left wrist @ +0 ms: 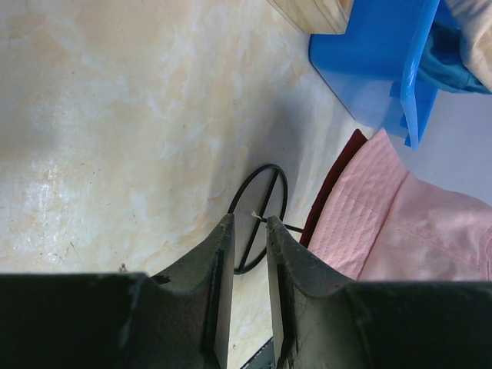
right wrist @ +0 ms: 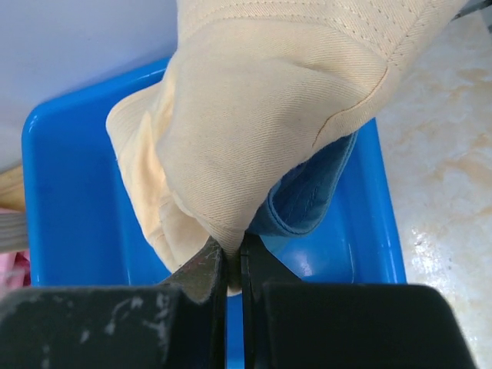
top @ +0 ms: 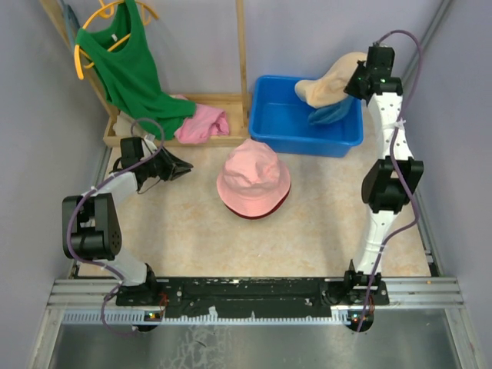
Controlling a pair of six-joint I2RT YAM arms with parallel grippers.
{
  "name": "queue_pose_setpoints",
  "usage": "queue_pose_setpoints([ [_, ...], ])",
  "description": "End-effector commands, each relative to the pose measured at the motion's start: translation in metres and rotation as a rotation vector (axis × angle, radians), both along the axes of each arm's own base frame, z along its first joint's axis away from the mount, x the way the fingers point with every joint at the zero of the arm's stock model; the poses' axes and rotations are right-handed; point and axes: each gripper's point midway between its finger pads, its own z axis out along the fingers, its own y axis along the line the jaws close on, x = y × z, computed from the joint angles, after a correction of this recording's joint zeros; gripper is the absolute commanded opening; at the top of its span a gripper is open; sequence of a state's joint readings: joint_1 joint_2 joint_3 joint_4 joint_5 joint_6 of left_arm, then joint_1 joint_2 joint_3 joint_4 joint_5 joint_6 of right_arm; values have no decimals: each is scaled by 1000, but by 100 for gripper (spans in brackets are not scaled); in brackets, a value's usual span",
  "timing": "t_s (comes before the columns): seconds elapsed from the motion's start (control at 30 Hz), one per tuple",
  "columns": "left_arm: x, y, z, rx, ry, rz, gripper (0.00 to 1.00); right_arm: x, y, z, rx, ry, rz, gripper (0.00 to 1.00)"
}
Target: Stack the hats
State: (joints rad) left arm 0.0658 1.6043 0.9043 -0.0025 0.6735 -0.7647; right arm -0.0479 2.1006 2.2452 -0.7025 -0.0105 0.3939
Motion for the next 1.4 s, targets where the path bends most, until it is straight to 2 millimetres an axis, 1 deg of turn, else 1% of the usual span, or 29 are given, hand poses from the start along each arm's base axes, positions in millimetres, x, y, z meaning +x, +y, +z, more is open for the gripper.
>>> queue_pose_setpoints([
  [0.0,0,1,9,-9,-33,1,29,13,25,12,59,-51,86,0],
  [0.07,0,1,10,-11,-32,1,29,20,43,-1,73,-22,143,1],
  [0.17,1,1,11,-11,-35,0,29,28,75,-21,98,-2,224,7],
  [0.23,1,1,12,-10,-33,2,29,33,99,-30,118,0,281,16],
  [0.27,1,1,12,-8,-34,0,29,35,108,-33,126,-3,307,22],
  [0.3,1,1,13,-5,-34,1,29,36,115,-35,129,-8,323,33],
  [0.33,1,1,14,-3,-34,-1,29,37,120,-35,130,-14,334,42],
  [0.4,1,2,14,3,-33,0,29,38,122,-37,135,-19,348,56],
  [0.43,1,2,14,4,-31,-2,29,37,120,-37,122,-19,346,63],
  [0.57,-1,2,12,5,-26,-8,29,27,104,-44,54,16,315,70],
  [0.73,-3,1,9,-1,-18,-14,29,11,83,-53,-23,50,276,73],
  [0.97,-7,-1,5,-10,-17,-22,29,-2,54,-58,-124,88,212,76],
  [1.2,-10,-3,1,-19,-9,-28,29,-15,37,-42,-215,73,192,77],
  [1.3,-11,-4,-1,-24,-7,-32,28,-21,24,-47,-274,99,163,79],
  [1.37,-11,-4,0,-27,-9,-33,28,-23,18,-52,-284,116,151,80],
])
